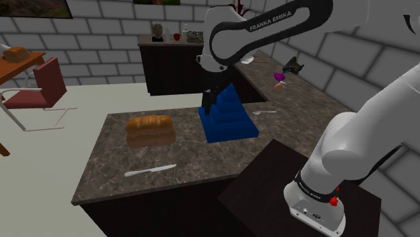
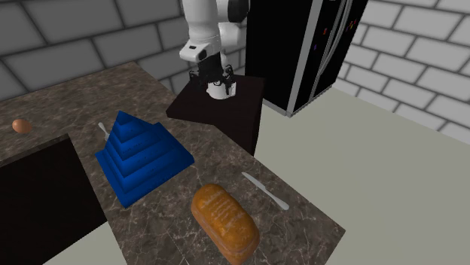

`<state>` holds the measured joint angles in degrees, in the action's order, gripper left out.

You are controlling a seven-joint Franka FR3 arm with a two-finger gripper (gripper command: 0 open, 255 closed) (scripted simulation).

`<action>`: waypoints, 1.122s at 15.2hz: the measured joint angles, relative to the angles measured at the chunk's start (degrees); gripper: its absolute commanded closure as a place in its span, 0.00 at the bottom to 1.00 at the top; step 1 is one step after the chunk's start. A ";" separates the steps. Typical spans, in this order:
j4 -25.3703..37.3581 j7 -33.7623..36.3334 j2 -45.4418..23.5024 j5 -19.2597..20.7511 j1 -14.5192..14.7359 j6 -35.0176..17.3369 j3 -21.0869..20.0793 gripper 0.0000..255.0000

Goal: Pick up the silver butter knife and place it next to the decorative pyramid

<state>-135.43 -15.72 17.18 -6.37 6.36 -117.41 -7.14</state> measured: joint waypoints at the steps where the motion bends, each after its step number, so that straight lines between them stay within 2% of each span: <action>1: 0.76 -0.37 -2.19 0.16 0.37 -1.49 -0.47 0.00; 9: 6.90 -3.00 -18.38 2.93 2.96 -11.68 -3.51 0.00; 17: 15.83 -4.51 -34.69 8.38 6.19 -18.83 -5.10 0.00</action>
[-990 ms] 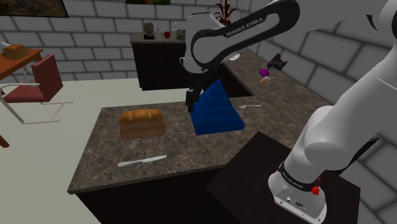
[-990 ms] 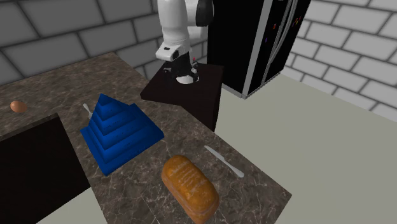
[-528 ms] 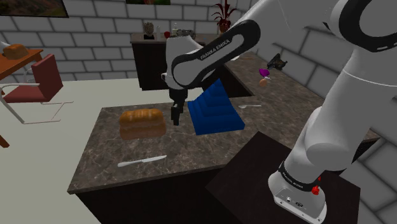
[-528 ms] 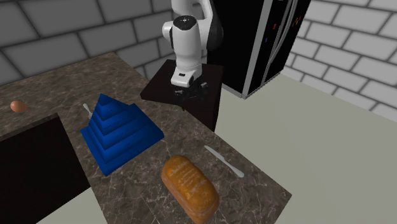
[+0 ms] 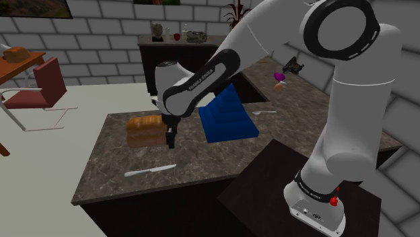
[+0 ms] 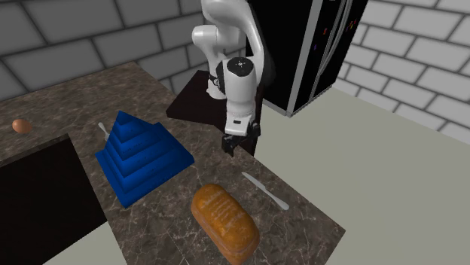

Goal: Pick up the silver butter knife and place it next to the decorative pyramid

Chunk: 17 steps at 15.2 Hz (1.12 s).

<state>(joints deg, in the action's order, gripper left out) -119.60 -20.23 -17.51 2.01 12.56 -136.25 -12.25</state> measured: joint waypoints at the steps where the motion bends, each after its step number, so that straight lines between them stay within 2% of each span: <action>1: 1.62 0.03 -2.17 0.83 0.65 -0.55 -0.11 0.00; 11: 18.60 -2.29 -22.27 7.75 6.90 -3.12 0.11 0.00; 17: 22.04 -2.36 -27.52 8.85 8.07 -4.93 0.78 0.00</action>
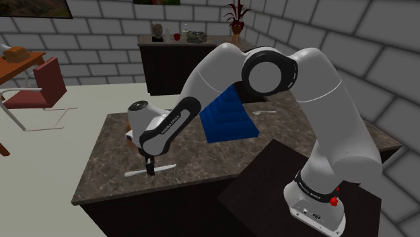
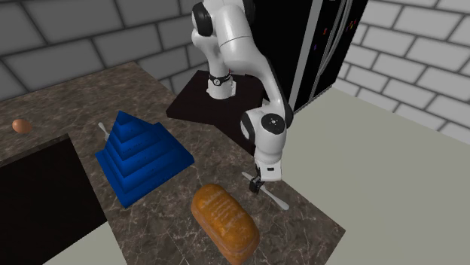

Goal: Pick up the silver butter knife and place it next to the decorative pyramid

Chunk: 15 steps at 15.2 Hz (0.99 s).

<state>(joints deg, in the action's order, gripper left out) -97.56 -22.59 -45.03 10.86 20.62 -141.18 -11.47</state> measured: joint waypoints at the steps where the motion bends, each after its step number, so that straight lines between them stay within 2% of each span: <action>1: 0.11 0.04 -0.60 0.12 0.07 -0.49 0.13 0.00; 8: 0.44 0.19 -1.59 0.29 0.28 -1.17 0.31 0.00; 9: 0.43 0.19 -1.59 0.29 0.28 -1.17 0.31 1.00; 15: 0.44 0.19 -1.58 0.29 0.28 -1.17 0.32 1.00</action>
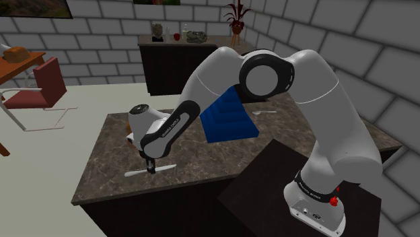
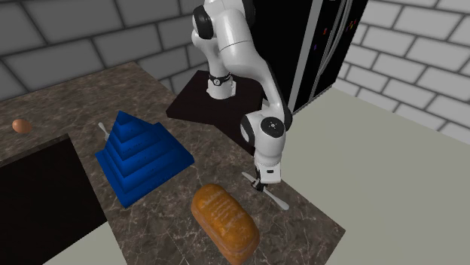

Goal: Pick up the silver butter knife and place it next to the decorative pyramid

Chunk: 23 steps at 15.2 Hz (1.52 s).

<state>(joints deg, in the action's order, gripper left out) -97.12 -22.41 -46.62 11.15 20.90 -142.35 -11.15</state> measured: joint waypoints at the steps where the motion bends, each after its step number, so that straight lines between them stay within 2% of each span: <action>1: 0.00 0.00 0.00 0.00 0.00 0.00 0.00 1.00; 6: -0.22 -0.04 0.69 -0.11 -0.08 0.47 -0.14 1.00; 23: -2.00 -1.06 10.31 -2.12 -1.51 8.26 -2.07 1.00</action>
<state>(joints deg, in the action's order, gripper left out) -99.13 -23.47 -36.31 9.04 19.39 -134.09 -13.23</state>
